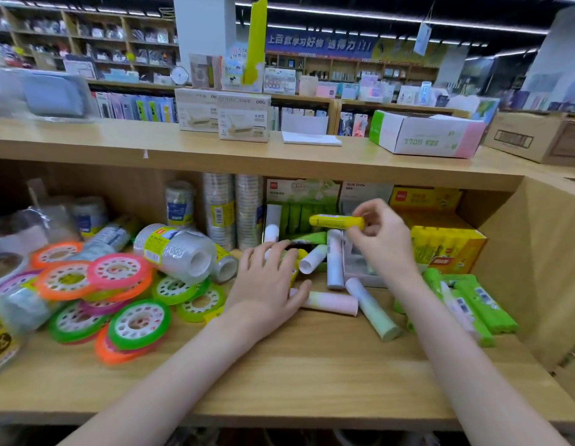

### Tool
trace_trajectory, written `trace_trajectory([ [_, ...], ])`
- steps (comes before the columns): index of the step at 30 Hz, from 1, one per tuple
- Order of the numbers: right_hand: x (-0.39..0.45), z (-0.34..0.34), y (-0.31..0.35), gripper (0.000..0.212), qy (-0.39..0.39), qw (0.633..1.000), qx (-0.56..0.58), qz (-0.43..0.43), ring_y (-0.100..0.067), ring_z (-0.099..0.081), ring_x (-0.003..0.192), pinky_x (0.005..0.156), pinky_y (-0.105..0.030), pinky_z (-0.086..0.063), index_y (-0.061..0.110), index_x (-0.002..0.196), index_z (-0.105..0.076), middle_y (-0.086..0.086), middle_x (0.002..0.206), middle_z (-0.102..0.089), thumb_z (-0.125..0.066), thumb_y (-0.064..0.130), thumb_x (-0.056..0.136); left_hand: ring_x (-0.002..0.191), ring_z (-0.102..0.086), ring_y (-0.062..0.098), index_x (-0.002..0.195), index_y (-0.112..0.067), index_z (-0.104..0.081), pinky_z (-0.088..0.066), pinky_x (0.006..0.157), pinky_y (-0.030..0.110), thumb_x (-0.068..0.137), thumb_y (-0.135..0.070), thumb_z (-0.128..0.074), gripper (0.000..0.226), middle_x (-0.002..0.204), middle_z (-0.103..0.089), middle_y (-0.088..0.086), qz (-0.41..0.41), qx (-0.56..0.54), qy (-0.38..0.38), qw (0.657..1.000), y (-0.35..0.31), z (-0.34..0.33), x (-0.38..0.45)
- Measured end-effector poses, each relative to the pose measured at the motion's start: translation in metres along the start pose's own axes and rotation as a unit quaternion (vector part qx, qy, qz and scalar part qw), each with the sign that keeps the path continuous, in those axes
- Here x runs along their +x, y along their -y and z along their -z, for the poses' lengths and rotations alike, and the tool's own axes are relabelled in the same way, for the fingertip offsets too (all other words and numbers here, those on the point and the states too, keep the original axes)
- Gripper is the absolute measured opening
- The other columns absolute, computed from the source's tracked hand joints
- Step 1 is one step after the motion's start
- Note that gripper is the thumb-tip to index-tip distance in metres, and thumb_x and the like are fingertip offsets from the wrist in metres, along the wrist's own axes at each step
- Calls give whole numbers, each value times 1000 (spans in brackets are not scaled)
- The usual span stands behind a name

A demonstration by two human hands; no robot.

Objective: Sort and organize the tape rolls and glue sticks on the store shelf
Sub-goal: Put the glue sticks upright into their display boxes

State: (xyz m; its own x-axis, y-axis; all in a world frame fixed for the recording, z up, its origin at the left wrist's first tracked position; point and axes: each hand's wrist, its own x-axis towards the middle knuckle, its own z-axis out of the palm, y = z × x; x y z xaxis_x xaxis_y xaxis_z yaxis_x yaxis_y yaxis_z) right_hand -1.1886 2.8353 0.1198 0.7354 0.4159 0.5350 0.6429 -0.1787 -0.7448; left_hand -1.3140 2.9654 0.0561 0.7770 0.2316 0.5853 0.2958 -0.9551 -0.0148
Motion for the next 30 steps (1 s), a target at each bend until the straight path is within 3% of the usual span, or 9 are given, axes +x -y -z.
trace_trajectory([
  [4,-9,32,-12,23,-4,970,221,-98,-19,-67,75,65,-20,-52,13,80,-50,-3,82,-58,-58,-8,81,103,-58,28,100,-10,-63,-33,90,38,83,-45,-39,46,113,-62,5,-41,-45,1,998,-9,-5,10],
  [8,-17,56,-22,20,-55,959,258,-107,-20,-67,76,68,-23,-52,11,72,-51,-1,77,-61,-64,-1,81,96,-58,29,99,-10,-64,-32,86,35,83,-38,-41,39,104,-63,7,-60,-62,-14,996,-18,-13,26],
  [11,-20,74,-32,17,-37,954,280,-97,-18,-65,87,82,-27,-52,11,88,-54,-2,91,-59,-62,-3,82,91,-59,28,96,-10,-63,-32,83,33,82,-31,-41,33,103,-61,8,-47,-93,-19,994,-23,-18,31],
  [13,-24,83,-38,26,1,958,274,-81,-18,-57,97,91,-32,-46,16,99,-58,7,94,-60,-63,-1,81,92,-59,28,97,-10,-62,-31,83,32,79,-28,-41,33,105,-61,8,-42,-105,-20,993,-23,-21,31],
  [18,-30,83,-40,39,46,909,404,-91,-14,-57,90,81,-20,-49,16,98,-67,2,90,-65,-80,23,61,95,-58,27,99,-11,-62,-32,85,33,78,-26,-41,34,106,-61,7,-41,-109,-12,993,-23,-21,31],
  [21,-25,84,-36,44,3,877,464,-121,-13,-63,79,70,-19,-51,12,102,-63,-6,91,-64,-76,19,61,95,-58,27,99,-11,-62,-32,86,33,77,-26,-41,34,105,-60,6,-40,-107,-13,993,-23,-21,31],
  [23,-21,83,-34,37,-37,889,438,-131,-11,-61,67,62,-17,-50,11,104,-56,-7,86,-60,-67,13,69,95,-58,26,99,-11,-62,-33,86,33,77,-25,-42,33,105,-60,6,-41,-108,-18,993,-22,-22,30],
  [26,-12,84,-32,30,-87,938,322,-90,-8,-61,69,63,-17,-49,16,104,-53,-1,84,-62,-65,6,78,93,-58,27,99,-10,-62,-34,86,33,78,-23,-41,33,103,-61,7,-45,-103,-25,993,-23,-21,31],
  [30,-3,83,-34,38,-144,989,15,33,-9,-58,68,63,-14,-47,15,99,-43,-2,83,-59,-73,9,77,91,-57,28,99,-10,-62,-36,85,35,78,-22,-40,32,96,-60,6,-46,-97,-21,994,-23,-22,31],
])
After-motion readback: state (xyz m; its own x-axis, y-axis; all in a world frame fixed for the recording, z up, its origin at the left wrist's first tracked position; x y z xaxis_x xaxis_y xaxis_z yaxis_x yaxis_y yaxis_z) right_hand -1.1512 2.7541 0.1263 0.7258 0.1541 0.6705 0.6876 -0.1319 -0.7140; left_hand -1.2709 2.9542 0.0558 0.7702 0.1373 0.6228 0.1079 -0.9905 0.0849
